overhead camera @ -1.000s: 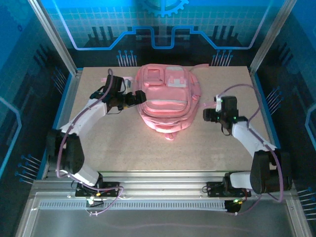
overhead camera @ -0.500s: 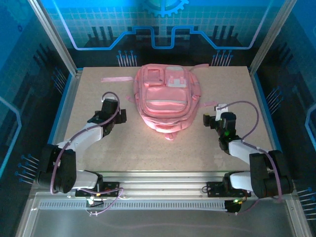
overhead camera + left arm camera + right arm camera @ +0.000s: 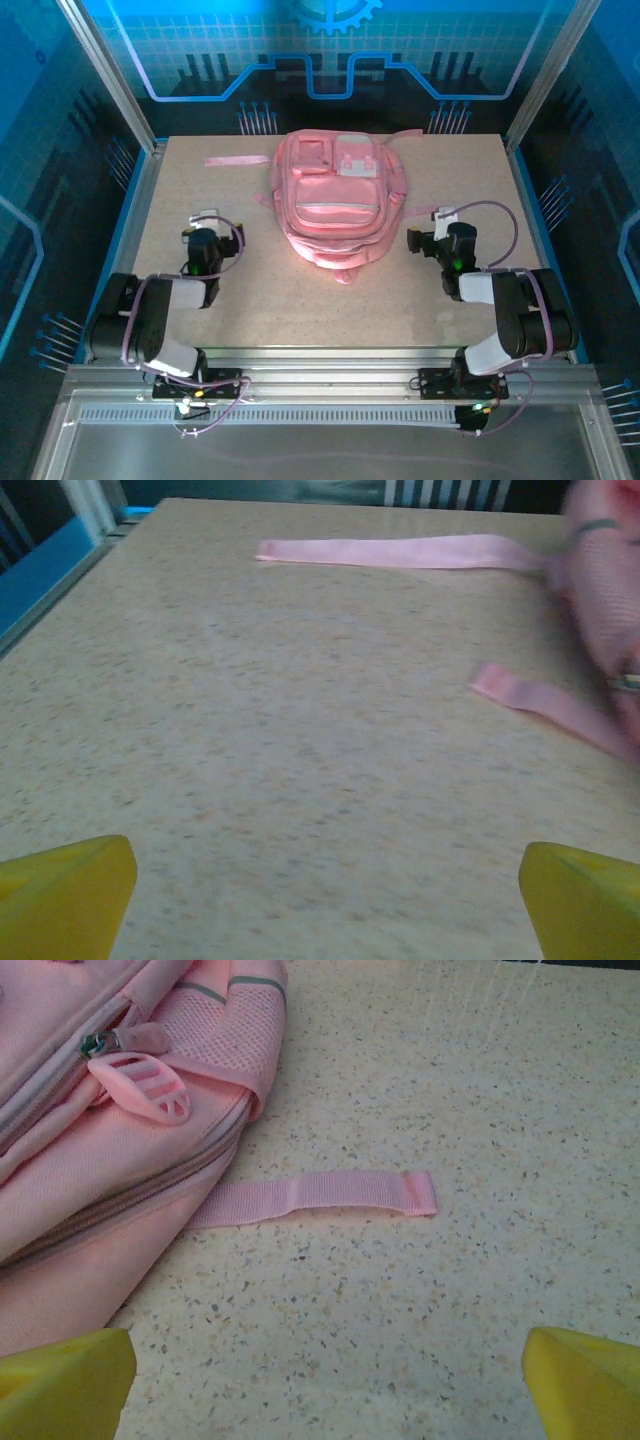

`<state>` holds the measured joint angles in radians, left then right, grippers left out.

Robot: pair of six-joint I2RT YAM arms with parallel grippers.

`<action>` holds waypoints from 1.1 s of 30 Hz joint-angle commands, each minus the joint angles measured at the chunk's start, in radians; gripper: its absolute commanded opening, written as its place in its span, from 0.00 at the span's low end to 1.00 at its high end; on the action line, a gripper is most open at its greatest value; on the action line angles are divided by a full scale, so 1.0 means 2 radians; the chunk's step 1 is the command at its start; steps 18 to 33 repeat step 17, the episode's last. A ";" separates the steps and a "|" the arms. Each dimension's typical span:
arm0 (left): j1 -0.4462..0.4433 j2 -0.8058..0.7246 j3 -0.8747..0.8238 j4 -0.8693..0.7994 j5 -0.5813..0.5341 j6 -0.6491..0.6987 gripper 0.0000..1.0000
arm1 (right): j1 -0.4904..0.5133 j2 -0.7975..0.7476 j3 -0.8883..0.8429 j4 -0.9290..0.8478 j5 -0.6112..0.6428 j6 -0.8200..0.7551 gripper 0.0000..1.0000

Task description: Pack books, pencil case, and school supplies into a backpack

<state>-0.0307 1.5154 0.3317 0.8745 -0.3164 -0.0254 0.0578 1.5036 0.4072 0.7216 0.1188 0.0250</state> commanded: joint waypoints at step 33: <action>0.015 0.015 -0.012 0.088 0.043 -0.015 0.99 | 0.002 0.000 0.013 0.013 -0.020 -0.013 1.00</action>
